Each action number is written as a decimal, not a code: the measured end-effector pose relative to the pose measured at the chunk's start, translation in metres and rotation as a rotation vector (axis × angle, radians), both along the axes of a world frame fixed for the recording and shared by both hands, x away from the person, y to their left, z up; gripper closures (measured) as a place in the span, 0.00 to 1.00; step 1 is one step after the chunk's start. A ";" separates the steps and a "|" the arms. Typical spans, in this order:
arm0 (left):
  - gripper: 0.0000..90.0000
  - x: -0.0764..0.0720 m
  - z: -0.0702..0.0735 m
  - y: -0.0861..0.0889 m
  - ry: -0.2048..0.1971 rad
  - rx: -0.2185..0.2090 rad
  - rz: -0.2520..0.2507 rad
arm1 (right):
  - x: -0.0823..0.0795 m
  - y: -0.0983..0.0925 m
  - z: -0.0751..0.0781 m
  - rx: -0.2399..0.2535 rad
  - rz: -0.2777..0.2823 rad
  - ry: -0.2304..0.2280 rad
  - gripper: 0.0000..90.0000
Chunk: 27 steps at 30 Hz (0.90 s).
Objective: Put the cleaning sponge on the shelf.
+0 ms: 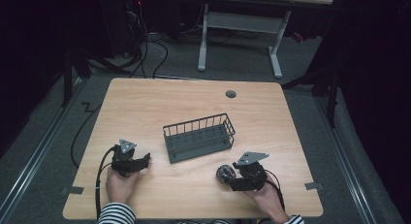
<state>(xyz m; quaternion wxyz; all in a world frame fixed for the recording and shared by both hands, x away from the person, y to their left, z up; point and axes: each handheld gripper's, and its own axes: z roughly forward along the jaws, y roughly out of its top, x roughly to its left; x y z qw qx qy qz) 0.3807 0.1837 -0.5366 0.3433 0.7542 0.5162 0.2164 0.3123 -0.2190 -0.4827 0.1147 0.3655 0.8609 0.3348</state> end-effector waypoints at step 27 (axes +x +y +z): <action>0.28 0.000 0.000 0.000 0.000 0.000 0.001 | 0.007 0.015 -0.016 -0.054 -0.011 0.049 0.43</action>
